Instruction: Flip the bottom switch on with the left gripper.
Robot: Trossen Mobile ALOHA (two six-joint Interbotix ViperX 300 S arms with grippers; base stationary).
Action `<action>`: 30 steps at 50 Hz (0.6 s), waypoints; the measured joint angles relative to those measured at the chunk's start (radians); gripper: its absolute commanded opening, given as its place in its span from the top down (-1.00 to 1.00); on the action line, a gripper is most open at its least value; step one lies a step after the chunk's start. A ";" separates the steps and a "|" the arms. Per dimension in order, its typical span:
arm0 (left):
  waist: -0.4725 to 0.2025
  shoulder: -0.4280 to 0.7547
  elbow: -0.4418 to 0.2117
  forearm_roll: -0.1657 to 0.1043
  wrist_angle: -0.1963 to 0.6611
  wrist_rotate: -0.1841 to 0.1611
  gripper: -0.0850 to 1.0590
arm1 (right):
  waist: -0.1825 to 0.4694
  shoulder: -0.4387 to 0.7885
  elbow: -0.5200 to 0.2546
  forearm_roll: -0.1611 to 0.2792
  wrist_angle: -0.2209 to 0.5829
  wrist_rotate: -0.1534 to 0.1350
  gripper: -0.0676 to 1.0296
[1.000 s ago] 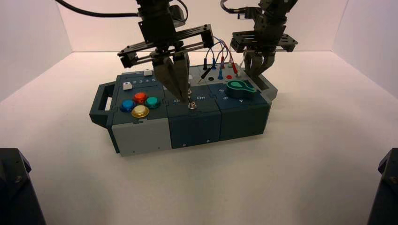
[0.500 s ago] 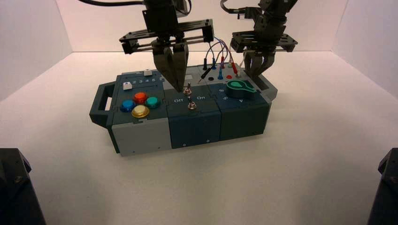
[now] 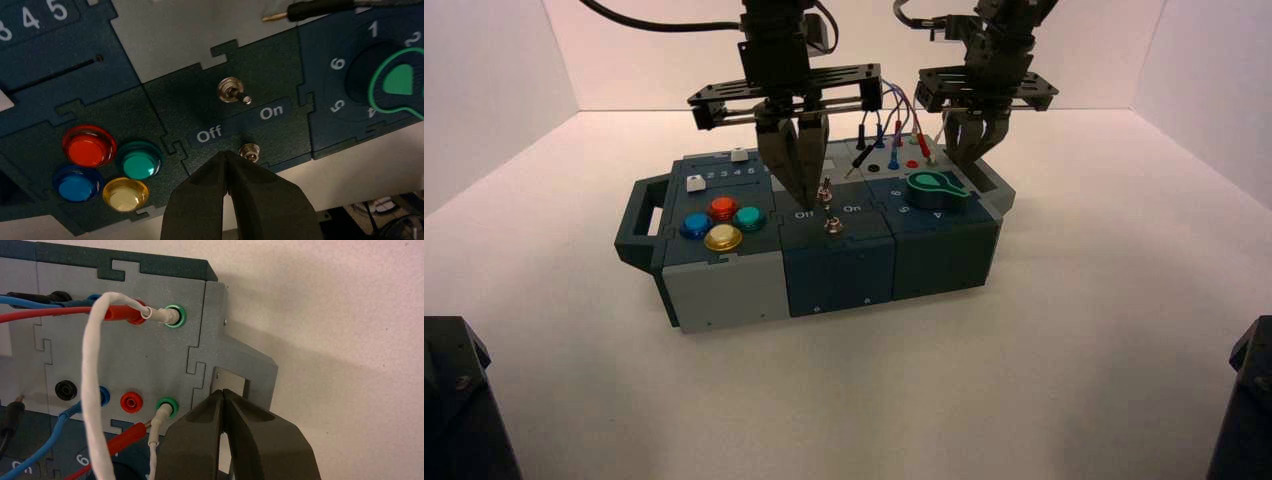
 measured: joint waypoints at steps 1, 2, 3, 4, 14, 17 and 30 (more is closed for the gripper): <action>0.000 0.002 -0.002 0.000 0.000 0.000 0.91 | -0.002 0.000 0.000 0.000 0.000 0.000 0.92; 0.000 0.002 -0.003 0.000 0.002 0.000 0.91 | -0.002 0.000 -0.002 0.002 0.000 0.000 0.92; 0.000 0.002 -0.003 0.000 0.000 0.000 0.91 | -0.002 -0.002 0.000 0.002 0.002 0.000 0.92; 0.000 0.003 -0.005 0.000 0.000 0.000 0.91 | -0.002 0.000 0.000 0.000 0.002 0.000 0.92; -0.002 0.011 -0.008 -0.002 0.002 -0.002 0.91 | -0.002 0.002 -0.003 0.000 0.005 0.000 0.92; -0.003 0.014 -0.008 -0.002 0.002 -0.002 0.91 | -0.002 0.002 -0.005 0.000 0.005 0.000 0.92; -0.008 0.025 -0.025 -0.002 0.000 -0.002 0.91 | -0.002 0.003 -0.006 0.002 0.005 0.002 0.92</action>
